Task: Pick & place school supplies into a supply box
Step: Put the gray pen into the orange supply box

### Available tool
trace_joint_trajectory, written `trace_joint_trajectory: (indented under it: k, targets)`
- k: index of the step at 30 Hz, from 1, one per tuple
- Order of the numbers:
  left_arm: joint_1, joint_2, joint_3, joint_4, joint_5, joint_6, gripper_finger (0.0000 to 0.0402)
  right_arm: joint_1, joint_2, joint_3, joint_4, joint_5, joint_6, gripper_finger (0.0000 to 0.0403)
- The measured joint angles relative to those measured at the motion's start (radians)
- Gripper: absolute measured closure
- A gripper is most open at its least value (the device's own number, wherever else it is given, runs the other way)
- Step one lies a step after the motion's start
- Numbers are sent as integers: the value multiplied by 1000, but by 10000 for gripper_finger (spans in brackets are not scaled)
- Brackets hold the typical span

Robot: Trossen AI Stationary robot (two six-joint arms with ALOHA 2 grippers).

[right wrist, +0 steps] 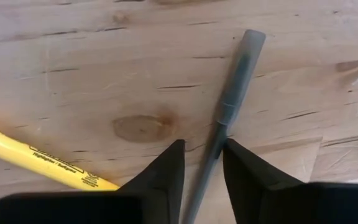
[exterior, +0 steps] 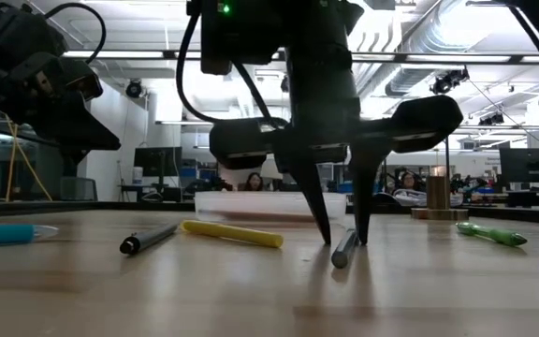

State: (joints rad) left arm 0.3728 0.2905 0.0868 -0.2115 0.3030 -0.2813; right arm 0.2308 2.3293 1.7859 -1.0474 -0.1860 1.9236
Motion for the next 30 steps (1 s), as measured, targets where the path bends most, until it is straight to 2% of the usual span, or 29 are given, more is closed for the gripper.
trace_joint_trajectory:
  k: [11, 26, 30]
  targets:
    - [0, 0, 0, 0, 0, 0, 323, -15, 1, -2, -1, 3, -29, 395]
    - [0, 0, 0, 0, 0, 0, 323, -17, -21, 0, -19, 8, -68, 397]
    - [0, 0, 0, 0, 0, 0, 323, -14, -62, -5, -44, 57, -77, 400]
